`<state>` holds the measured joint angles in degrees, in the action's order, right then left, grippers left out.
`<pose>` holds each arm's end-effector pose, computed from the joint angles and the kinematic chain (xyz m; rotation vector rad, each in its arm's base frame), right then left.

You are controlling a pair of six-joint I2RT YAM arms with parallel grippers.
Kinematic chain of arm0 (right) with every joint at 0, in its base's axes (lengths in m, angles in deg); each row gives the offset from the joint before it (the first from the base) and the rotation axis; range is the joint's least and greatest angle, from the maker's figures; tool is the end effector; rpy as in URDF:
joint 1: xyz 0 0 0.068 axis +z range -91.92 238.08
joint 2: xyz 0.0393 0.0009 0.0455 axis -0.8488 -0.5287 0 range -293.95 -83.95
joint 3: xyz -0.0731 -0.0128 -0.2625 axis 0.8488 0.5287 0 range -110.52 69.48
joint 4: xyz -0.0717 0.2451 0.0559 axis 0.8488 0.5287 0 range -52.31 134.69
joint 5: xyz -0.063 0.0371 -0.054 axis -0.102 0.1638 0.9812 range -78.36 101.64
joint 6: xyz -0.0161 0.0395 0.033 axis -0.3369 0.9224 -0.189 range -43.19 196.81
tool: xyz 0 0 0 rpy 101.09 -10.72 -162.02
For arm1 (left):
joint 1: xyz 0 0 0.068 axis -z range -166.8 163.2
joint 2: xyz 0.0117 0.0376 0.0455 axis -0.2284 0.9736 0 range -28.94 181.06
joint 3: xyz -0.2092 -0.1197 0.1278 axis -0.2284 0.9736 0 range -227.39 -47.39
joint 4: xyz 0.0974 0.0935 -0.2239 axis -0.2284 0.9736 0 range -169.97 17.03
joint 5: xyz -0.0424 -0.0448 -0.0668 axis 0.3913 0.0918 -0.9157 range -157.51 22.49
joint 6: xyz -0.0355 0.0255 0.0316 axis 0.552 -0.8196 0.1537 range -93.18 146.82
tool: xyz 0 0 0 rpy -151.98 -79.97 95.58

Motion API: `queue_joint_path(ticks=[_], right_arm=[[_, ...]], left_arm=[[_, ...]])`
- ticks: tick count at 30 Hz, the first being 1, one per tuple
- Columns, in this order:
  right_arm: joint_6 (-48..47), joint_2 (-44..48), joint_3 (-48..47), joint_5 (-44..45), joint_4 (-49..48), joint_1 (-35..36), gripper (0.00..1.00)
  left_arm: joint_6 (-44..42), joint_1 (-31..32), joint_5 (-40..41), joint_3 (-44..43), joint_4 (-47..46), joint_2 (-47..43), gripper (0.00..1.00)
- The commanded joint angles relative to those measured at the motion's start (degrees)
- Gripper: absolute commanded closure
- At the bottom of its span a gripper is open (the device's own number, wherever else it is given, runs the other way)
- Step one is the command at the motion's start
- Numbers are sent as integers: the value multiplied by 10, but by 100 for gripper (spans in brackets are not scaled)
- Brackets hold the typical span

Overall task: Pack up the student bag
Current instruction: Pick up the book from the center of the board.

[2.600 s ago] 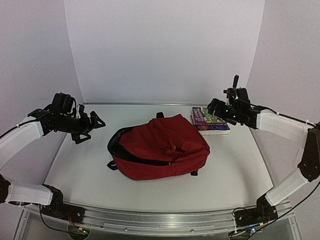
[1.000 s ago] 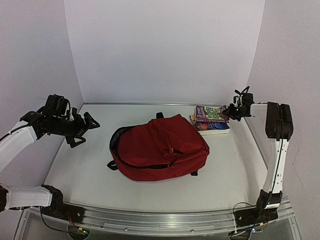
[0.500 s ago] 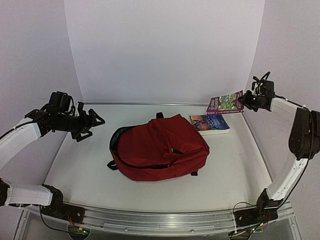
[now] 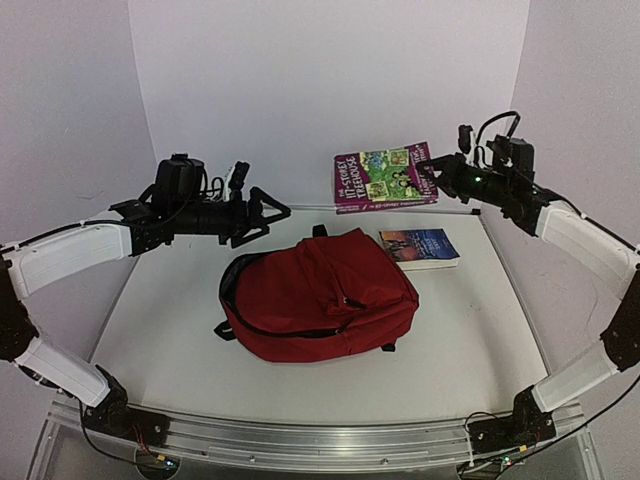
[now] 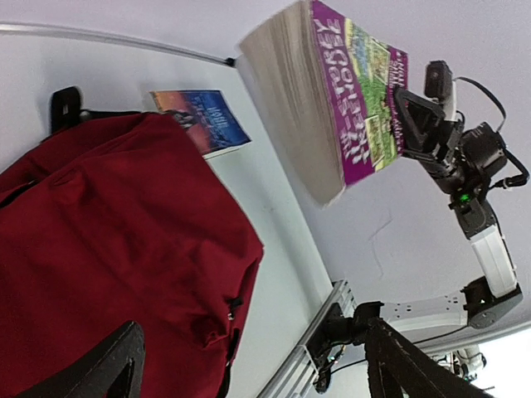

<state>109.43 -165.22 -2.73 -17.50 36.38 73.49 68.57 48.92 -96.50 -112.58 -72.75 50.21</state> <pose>0.3188 0.1058 0.3809 -0.1316 1.7997 1.0431 0.2503 -0.2012 0.3339 0.2637 2.1396 -1.3379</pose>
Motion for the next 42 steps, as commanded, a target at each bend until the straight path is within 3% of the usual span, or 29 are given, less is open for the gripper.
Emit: queue_joint_path(ticks=[1, 15, 25, 32, 42], right_arm=[[66, 3, -15, -31, -125, 59, 100], [86, -10, -31, -45, -173, 133, 100], [58, -22, -21, -9, -178, 161, 100], [47, -47, -17, 5, -176, 171, 89], [14, -53, -19, 27, -146, 173, 63]], left_arm=[[7, 15, -41, -30, -141, 18, 6], [41, 16, -45, -41, -243, 41, 3], [81, 16, -65, -49, -278, 64, 14], [90, 16, -57, -41, -272, 58, 37], [91, 12, -47, -32, -248, 48, 89]])
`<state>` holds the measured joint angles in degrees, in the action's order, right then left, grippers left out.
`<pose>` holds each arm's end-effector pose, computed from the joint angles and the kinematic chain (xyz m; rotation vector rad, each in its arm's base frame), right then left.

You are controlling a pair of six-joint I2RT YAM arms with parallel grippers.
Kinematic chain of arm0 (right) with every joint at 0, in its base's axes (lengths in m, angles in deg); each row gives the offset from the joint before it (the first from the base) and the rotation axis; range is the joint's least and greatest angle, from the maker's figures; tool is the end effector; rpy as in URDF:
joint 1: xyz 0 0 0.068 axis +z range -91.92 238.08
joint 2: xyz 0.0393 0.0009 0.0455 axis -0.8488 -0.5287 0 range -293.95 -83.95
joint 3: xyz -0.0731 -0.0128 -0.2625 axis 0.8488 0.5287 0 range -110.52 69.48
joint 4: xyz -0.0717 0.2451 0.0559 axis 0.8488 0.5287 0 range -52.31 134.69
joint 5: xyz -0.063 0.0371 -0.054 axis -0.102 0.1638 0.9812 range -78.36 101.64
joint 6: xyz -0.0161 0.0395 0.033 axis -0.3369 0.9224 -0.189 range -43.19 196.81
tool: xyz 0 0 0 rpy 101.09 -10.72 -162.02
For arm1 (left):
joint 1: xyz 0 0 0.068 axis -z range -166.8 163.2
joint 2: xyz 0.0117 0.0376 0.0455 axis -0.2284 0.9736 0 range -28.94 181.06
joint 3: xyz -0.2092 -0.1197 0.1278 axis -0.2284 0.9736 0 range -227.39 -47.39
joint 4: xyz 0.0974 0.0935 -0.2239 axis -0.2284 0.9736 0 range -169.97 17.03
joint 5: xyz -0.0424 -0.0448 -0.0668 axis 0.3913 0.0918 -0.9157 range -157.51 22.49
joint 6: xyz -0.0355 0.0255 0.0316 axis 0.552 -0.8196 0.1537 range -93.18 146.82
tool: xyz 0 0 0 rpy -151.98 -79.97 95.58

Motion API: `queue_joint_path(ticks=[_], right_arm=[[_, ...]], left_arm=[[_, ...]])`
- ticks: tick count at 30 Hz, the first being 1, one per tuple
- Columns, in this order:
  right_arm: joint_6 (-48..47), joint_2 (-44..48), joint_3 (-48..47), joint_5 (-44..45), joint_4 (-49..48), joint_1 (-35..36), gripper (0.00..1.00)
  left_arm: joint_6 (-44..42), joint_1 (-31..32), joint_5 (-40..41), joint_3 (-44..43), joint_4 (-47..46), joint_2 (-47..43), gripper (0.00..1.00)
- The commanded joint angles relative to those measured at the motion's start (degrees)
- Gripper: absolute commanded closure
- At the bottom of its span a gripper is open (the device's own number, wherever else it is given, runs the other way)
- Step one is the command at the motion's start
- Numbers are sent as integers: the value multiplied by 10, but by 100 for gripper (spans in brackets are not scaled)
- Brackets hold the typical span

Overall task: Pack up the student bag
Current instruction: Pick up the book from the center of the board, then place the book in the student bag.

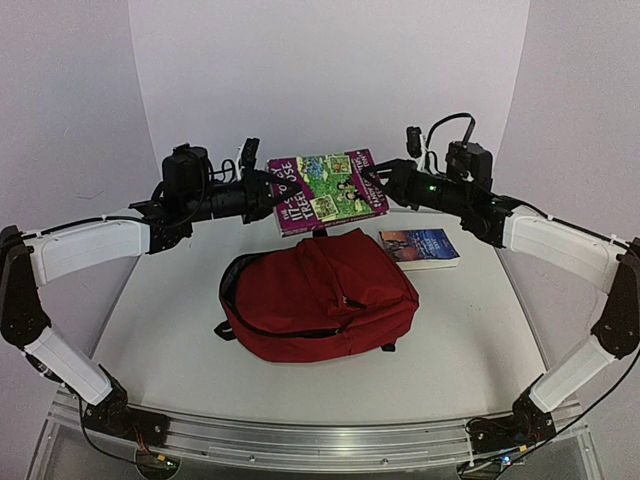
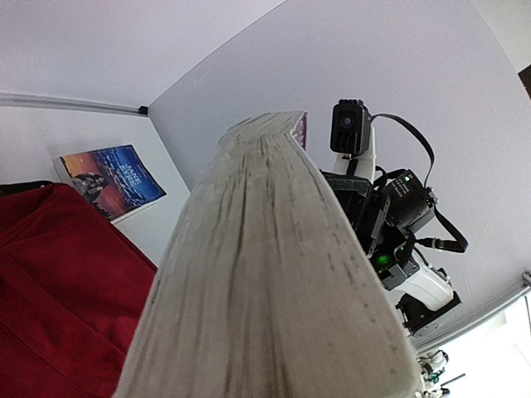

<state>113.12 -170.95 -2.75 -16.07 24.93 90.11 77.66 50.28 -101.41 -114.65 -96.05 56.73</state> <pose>0.2997 0.2069 0.3690 -0.3447 1.7324 1.2824 0.2713 -0.2299 0.3520 0.3079 1.8540 -1.5980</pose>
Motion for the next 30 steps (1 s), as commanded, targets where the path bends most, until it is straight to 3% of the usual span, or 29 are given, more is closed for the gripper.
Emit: queue_joint_path(ticks=[1, 3, 6, 12, 17, 21, 30], right_arm=[[-29, 7, -20, 17, -26, 7, 59], [-57, 12, -25, 29, -2, 7, 44], [-112, 32, -34, 78, 58, 7, 20], [-214, 77, -32, 139, 126, 30, 4], [-262, 61, -38, 175, 177, 103, 2], [-293, 11, -64, 233, 208, 200, 2], [-355, -157, -165, 298, 263, 331, 2]], left_arm=[[1, -3, 2, -9, -15, -19, 93], [5, -10, 1, -4, -15, -25, 99], [-7, -25, 2, 0, 9, -41, 100], [-41, -113, 11, -7, 145, -94, 100], [-97, -213, 13, -7, 259, -117, 100], [-76, -289, -37, 21, 258, -133, 100], [-70, -314, -17, 68, 275, -172, 100]])
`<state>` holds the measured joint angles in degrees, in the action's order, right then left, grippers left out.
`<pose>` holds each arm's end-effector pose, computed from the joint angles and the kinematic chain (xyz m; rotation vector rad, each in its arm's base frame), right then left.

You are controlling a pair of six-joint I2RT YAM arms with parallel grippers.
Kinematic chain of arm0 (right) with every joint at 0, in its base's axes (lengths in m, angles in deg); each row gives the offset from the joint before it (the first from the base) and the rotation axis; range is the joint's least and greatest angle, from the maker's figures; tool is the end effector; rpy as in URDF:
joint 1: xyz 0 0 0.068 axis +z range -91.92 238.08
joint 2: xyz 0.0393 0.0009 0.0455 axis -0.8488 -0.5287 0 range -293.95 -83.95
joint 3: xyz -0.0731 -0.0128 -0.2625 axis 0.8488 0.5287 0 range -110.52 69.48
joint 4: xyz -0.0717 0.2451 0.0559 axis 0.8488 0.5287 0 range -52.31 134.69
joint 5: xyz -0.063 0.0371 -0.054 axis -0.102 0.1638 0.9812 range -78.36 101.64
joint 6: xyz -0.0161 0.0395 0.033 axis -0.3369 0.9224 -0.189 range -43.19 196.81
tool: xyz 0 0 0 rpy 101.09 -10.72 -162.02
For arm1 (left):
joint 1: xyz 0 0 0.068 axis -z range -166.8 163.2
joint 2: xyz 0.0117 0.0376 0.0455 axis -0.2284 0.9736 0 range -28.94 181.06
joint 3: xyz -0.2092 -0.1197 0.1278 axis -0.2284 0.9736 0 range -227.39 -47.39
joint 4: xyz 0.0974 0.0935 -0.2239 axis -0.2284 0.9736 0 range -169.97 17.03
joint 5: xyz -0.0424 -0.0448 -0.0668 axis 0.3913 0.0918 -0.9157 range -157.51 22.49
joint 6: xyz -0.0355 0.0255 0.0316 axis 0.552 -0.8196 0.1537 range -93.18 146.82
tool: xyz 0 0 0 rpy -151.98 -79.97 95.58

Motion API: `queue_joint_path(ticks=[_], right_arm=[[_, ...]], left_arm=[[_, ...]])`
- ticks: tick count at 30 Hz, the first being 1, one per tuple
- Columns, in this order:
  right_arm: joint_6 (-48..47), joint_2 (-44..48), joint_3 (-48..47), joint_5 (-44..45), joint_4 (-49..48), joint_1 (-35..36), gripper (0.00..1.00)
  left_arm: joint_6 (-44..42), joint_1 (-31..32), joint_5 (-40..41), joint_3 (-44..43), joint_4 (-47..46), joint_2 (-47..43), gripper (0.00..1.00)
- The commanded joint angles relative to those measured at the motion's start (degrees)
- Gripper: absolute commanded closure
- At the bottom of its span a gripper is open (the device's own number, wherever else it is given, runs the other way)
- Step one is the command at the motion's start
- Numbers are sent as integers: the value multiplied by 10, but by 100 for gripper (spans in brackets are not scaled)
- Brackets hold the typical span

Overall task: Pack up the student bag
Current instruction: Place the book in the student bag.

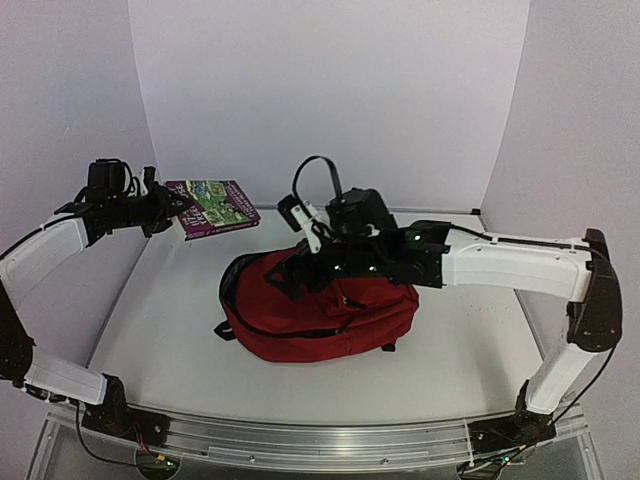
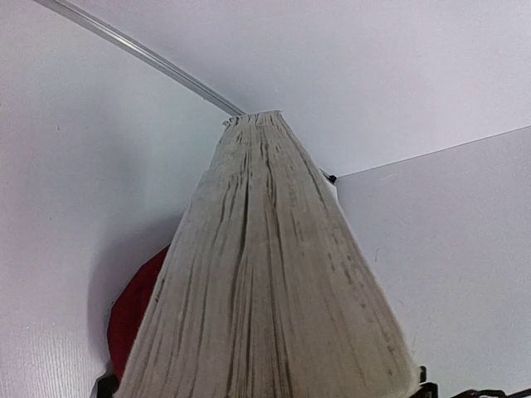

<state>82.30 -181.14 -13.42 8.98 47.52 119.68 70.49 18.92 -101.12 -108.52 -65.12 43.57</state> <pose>0.1914 0.3572 0.3283 -1.0066 1.8224 0.7855 0.2824 -0.0480 0.3299 -0.3095 2.1126 -1.1212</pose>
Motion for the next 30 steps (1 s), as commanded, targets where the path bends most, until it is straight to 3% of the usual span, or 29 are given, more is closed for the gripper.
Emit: queue_joint_path(ticks=[1, 10, 17, 24, 30], right_arm=[[-50, -70, -70, 46, 40, 42, 2], [-88, -186, -124, 11, 70, 67, 2], [-85, -227, -156, 127, 74, 67, 4], [-75, -225, -168, 140, 77, 63, 40], [-40, -206, -166, 109, 76, 39, 78]], left_arm=[[5, 0, -16, 14, -33, -45, 100], [8, 0, 17, 56, -19, -91, 100], [0, 0, 21, 52, 2, -101, 100], [-5, 0, 32, 54, 18, -118, 100], [-10, -1, 34, 51, 29, -126, 100]])
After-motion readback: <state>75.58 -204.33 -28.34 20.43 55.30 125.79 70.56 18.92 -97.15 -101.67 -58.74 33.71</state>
